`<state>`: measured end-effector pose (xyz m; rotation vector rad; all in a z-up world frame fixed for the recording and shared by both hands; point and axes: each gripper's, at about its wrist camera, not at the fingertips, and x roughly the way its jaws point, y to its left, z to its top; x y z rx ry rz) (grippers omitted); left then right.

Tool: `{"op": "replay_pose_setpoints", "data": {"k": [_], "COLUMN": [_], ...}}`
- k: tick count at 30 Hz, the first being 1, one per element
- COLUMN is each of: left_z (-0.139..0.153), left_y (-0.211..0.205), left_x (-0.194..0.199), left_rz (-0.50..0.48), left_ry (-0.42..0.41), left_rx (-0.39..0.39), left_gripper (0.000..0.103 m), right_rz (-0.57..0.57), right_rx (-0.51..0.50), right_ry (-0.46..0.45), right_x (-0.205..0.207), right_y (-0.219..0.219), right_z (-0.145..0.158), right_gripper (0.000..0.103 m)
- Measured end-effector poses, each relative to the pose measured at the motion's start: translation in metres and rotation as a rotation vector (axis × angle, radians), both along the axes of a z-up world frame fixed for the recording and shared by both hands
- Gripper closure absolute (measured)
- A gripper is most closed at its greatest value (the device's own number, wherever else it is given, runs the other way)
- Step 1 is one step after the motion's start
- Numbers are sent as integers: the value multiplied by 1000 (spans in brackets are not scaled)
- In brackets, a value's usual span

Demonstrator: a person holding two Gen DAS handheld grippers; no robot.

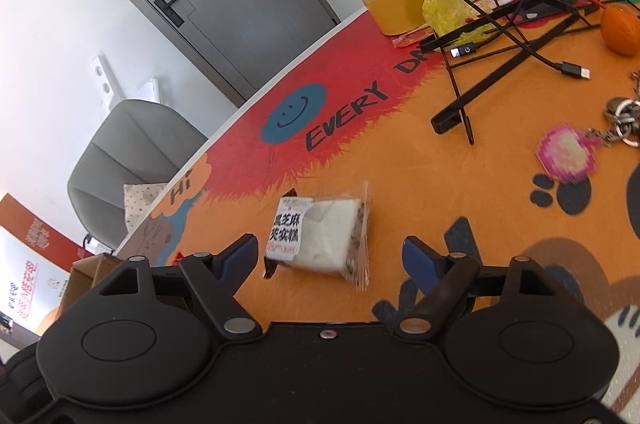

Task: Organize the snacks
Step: 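Grasp the red candy bar with the left tool while the right grasps the white sesame pack, then carry the red bar and white pack over the box and lower them in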

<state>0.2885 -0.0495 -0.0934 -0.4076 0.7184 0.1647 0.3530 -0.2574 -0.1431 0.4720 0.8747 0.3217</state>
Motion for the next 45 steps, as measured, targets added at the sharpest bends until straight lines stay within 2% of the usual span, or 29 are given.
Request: {"op": "replay_pose_setpoints", "data": {"k": [7, 12, 14, 15, 16, 17, 18, 19, 25, 34, 45], "left_z": [-2, -3, -4, -4, -4, -4, -3, -3, 3, 14, 41], "left_y": [6, 10, 10, 10, 9, 9, 8, 7, 0, -7, -1], "left_x": [5, 4, 5, 5, 4, 4, 3, 2, -8, -28, -57], "left_rz": [22, 18, 17, 16, 16, 15, 14, 12, -9, -32, -45], "left_ry": [-2, -6, -1, 2, 4, 5, 5, 5, -9, -36, -98], "left_rx": [0, -6, -9, -12, -13, -10, -7, -6, -1, 3, 6], "left_gripper": [85, 85, 85, 85, 85, 85, 85, 85, 85, 85, 85], "right_rz": [27, 44, 50, 43, 42, 43, 40, 39, 27, 2, 5], "right_rx": [-60, -127, -178, -202, -205, -188, -174, -166, -142, -105, -55], "right_ry": [-13, -27, -42, -51, -57, -55, -55, -54, -65, -88, -164], "right_x": [11, 13, 12, 11, 10, 9, 7, 5, -12, -38, -64], "right_y": [23, 40, 47, 48, 47, 44, 40, 36, 22, 6, 3], "right_z": [-3, -5, -5, -5, -5, -5, -6, -5, -2, 9, 39], "right_gripper": [16, 16, 21, 32, 35, 36, 43, 46, 52, 55, 55]}}
